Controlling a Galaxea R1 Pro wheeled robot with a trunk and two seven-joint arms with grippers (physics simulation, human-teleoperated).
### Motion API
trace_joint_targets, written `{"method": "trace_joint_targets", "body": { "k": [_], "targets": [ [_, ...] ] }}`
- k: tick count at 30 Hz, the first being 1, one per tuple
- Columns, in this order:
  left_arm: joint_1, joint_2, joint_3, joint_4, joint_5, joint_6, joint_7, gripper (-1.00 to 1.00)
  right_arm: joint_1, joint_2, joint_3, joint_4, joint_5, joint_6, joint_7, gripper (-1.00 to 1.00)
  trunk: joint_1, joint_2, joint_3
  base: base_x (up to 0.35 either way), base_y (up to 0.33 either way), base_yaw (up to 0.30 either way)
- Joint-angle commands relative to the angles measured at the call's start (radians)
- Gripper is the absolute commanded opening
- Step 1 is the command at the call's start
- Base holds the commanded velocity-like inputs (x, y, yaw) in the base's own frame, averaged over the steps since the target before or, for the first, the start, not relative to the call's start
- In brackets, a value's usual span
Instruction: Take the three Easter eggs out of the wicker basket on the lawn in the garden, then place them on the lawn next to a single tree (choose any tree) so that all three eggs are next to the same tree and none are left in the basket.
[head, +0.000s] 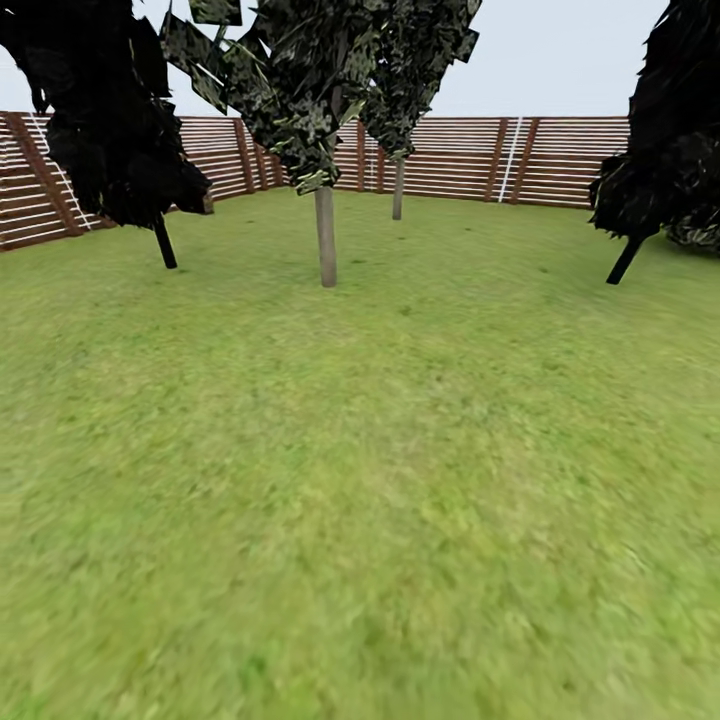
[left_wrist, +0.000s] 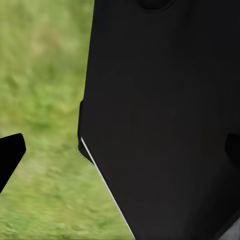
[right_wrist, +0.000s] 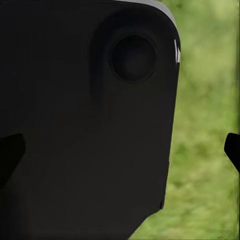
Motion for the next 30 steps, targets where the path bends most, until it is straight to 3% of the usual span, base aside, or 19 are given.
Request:
{"method": "trace_joint_targets", "body": {
  "k": [1,6,13,23,30],
  "targets": [
    [0.000,-0.001,0.004,-0.002,0.001,-0.001,0.002,1.00,0.000,-0.001,0.001,0.001,0.000,-0.003,0.000,1.00,0.001,0.000,-0.001,0.344,0.000,0.273],
    [0.000,-0.001,0.004,0.000,0.000,-0.001,0.003,1.00,0.000,-0.002,0.001,0.002,0.000,-0.003,0.000,1.00,0.001,0.000,-0.004,0.344,0.000,0.247],
    [0.000,0.001,0.005,0.000,0.002,-0.001,0.001,1.00,0.000,-0.007,-0.002,0.003,-0.008,-0.003,0.000,1.00,0.001,0.000,-0.004,0.319,0.000,0.033],
    [0.000,0.000,0.002,0.000,-0.001,-0.001,0.000,1.00,0.000,-0.006,-0.002,0.004,-0.003,-0.002,0.000,1.00,0.001,0.000,-0.004,0.038,-0.001,0.001],
    [0.000,-0.001,0.001,0.000,-0.004,-0.001,0.001,1.00,0.000,-0.007,-0.002,0.004,-0.003,-0.002,0.000,1.00,0.001,0.000,-0.004,0.195,-0.192,0.000]
  ]
}}
